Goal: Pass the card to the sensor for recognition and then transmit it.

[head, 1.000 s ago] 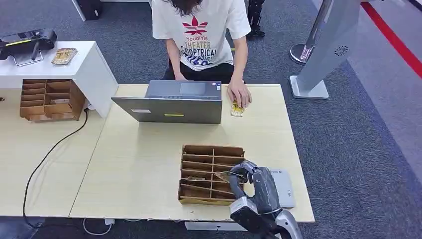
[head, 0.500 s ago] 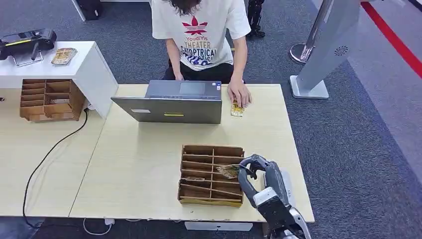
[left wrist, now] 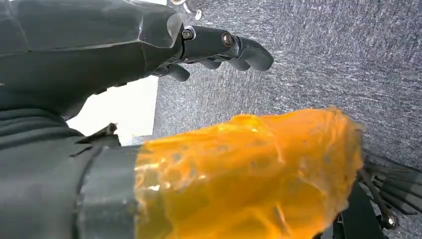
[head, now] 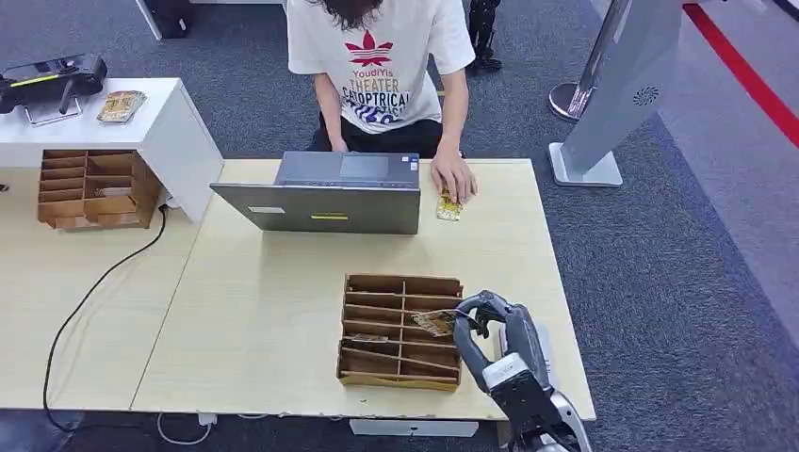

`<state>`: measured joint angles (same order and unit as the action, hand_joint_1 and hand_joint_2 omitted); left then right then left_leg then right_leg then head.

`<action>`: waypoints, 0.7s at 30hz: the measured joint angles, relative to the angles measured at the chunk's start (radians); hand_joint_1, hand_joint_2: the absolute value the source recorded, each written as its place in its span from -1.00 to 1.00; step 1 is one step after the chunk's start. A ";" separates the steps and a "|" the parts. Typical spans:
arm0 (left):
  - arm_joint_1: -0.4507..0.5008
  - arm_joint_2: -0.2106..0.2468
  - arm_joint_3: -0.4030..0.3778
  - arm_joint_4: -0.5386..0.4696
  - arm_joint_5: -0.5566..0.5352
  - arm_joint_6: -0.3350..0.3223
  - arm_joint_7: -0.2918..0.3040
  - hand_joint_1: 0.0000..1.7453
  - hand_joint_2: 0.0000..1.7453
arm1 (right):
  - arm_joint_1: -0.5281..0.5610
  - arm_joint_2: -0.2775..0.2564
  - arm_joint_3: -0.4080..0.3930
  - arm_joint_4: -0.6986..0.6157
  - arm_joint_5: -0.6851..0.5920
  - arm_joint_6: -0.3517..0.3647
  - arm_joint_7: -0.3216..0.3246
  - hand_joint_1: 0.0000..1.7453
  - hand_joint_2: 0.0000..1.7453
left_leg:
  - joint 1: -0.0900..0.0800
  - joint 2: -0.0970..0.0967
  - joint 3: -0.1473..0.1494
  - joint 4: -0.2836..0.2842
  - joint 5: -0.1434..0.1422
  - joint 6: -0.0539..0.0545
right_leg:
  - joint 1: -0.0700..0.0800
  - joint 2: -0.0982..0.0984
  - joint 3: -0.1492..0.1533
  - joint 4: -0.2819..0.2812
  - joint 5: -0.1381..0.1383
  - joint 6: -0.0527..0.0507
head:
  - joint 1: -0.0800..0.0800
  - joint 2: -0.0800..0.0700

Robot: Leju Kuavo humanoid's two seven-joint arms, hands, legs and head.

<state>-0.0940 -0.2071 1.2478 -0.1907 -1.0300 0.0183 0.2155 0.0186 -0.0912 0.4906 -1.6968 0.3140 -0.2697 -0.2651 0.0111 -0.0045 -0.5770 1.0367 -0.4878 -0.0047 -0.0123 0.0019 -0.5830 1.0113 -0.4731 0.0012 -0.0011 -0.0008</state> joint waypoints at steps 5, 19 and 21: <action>0.000 0.000 0.000 0.000 0.000 0.000 0.000 -1.00 -1.00 | 0.000 0.000 0.000 0.000 0.000 0.000 0.000 1.00 1.00 | 0.000 0.000 0.000 0.000 0.000 0.000 | 0.000 0.000 0.000 0.000 0.000 0.000 | 0.000 0.000; 0.000 0.000 0.000 0.000 -0.015 -0.007 0.000 -1.00 -1.00 | -0.033 0.018 -0.013 0.001 0.022 -0.038 -0.015 1.00 1.00 | 0.000 0.000 0.000 0.000 0.000 0.000 | 0.000 0.000 0.000 0.000 0.000 0.000 | 0.000 0.000; 0.000 0.000 0.000 0.000 -0.023 -0.010 0.000 -1.00 -1.00 | -0.063 0.027 -0.014 0.006 0.032 -0.047 -0.017 1.00 1.00 | 0.000 0.000 0.000 0.000 0.000 0.000 | 0.000 0.000 0.000 0.000 0.000 0.000 | 0.000 0.000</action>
<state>-0.0945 -0.2071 1.2478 -0.1907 -1.0529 0.0088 0.2155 -0.0439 -0.0645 0.4768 -1.6903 0.3460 -0.3170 -0.2819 0.0111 -0.0042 -0.5770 1.0366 -0.4877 -0.0047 -0.0123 0.0023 -0.5830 1.0114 -0.4727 0.0008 -0.0011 -0.0008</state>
